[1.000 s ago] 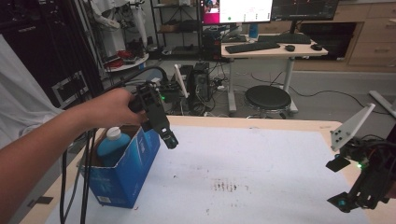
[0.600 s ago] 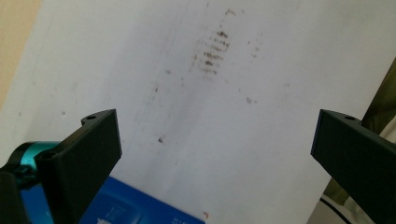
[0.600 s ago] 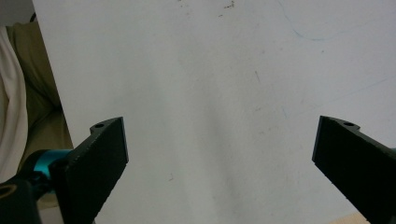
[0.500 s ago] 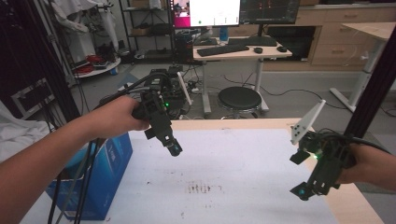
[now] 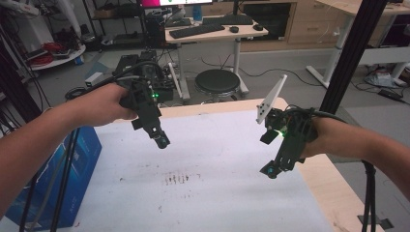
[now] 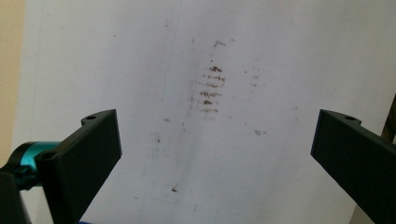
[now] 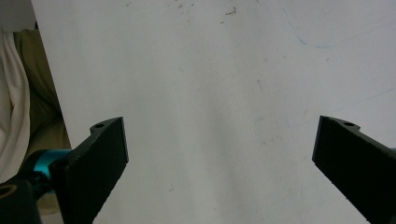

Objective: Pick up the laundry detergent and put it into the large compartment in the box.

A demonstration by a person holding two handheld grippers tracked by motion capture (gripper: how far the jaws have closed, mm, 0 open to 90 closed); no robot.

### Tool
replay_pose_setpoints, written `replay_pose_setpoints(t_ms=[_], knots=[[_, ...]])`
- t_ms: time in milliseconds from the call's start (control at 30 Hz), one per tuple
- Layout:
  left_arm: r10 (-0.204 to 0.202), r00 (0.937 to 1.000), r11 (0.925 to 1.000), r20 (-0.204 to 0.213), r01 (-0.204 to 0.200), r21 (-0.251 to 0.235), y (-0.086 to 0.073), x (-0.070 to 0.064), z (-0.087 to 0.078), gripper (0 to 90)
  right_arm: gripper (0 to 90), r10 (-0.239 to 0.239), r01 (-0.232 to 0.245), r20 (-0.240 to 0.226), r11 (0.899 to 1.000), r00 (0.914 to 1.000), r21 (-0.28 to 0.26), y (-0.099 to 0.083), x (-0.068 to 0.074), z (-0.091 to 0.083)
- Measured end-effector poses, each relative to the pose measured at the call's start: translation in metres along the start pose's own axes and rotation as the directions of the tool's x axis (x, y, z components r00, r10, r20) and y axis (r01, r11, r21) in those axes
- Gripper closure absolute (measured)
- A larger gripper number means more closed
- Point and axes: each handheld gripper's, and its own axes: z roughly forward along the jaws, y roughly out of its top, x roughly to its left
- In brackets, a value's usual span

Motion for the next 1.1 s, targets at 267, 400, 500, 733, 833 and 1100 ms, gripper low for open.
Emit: replay_pose_setpoints(t_ms=[267,400,500,733,833,1100], knots=[[0.002,0.9999,1.0,0.014,-0.002,0.005,-0.003,0.003,0.003,1.7,2.5,-0.005,0.005,-0.008,1.0,1.0,0.01,0.006,-0.003,0.003],[-0.001,0.9999,1.0,0.011,0.001,0.007,-0.006,0.003,0.004,1.7,2.5,-0.009,0.009,-0.011,1.0,0.9999,0.01,0.007,-0.003,0.004],[-0.001,0.9999,1.0,0.017,0.001,0.009,-0.008,0.003,0.005,1.7,2.5,-0.006,0.006,-0.011,1.0,0.9999,0.015,0.008,-0.003,0.004],[-0.005,0.9999,0.9999,0.016,0.004,0.01,-0.01,0.003,0.005,1.7,2.5,-0.002,0.002,-0.009,1.0,1.0,0.013,0.008,-0.003,0.003],[-0.009,0.9998,0.9999,0.016,0.009,0.013,-0.011,0.003,0.005,1.7,2.5,-0.001,0.001,-0.008,1.0,1.0,0.013,0.008,-0.004,0.003],[-0.008,0.9998,0.9999,0.019,0.008,0.011,-0.012,0.002,0.002,1.7,2.5,-0.005,0.005,-0.008,1.0,1.0,0.015,0.008,-0.003,0.003]])
